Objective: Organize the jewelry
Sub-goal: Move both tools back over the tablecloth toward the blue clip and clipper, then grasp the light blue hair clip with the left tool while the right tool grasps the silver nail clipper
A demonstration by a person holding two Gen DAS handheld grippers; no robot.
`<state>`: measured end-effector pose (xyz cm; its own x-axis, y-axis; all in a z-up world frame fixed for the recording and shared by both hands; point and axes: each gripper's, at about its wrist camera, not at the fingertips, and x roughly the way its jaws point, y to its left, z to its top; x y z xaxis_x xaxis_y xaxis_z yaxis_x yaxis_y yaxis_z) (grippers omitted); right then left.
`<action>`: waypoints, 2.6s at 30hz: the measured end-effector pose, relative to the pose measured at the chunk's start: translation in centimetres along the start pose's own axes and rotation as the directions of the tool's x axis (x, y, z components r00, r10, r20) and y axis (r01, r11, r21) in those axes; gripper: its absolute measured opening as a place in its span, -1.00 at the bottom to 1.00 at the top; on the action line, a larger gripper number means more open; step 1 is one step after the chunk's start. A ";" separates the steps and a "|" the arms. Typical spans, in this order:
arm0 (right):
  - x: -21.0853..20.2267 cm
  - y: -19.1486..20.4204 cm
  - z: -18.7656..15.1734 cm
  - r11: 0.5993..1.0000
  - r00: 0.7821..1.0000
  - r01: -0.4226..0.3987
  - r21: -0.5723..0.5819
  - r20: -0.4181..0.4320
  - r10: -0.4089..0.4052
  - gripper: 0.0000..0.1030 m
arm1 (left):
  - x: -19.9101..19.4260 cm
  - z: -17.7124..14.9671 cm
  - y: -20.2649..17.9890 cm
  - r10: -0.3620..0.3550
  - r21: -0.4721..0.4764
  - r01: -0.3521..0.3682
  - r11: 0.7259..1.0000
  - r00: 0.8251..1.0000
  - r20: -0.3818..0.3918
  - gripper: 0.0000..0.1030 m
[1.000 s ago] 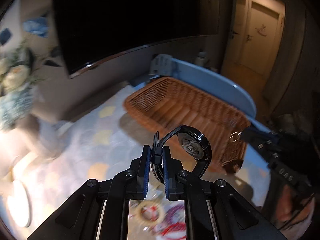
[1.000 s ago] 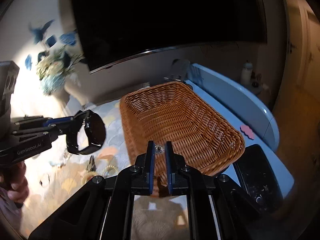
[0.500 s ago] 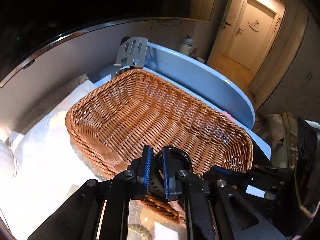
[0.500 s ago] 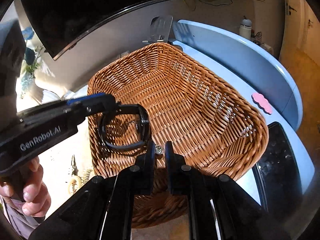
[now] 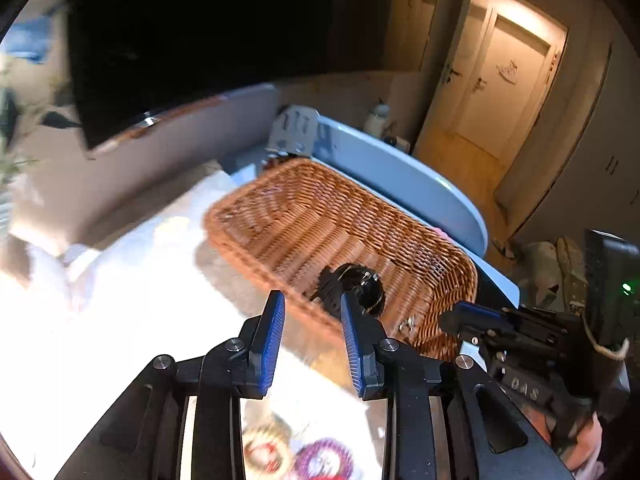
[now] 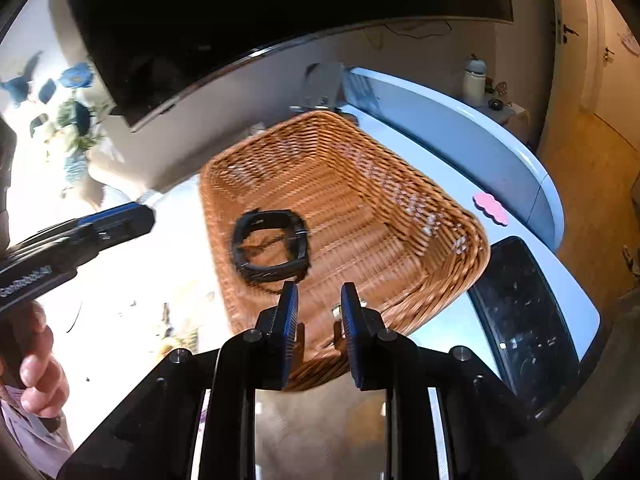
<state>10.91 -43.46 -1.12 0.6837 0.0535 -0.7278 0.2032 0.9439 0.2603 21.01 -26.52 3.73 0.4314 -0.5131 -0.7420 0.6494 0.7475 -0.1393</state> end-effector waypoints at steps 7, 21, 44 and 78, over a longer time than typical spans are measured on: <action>-2.4 4.8 -2.6 0.991 0.992 -0.123 -0.061 0.021 0.124 -0.19 | -10.2 -3.9 3.8 0.058 -0.058 -0.053 0.997 0.993 0.098 -0.03; 1.8 15.5 -6.3 0.946 0.968 -0.242 -0.217 -0.126 0.218 -0.19 | -23.0 -15.1 13.4 0.400 -0.115 -0.394 0.912 0.916 0.031 0.12; 12.2 16.2 -2.4 0.921 0.903 -0.316 -0.228 -0.370 0.218 -0.18 | -3.2 -18.1 21.4 0.109 -0.073 -0.122 0.990 0.980 -0.168 0.12; 13.4 20.4 -6.6 0.825 0.967 -0.120 -0.552 -0.252 -0.027 -0.25 | -3.4 -18.0 17.5 0.024 0.159 0.005 0.987 0.982 -0.185 -0.10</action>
<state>19.60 -21.30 -9.79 0.4790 0.1081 -0.8712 -0.3011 0.9524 -0.0474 19.68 -4.14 -8.00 0.3235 -0.4076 -0.8539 0.7428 0.6684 -0.0376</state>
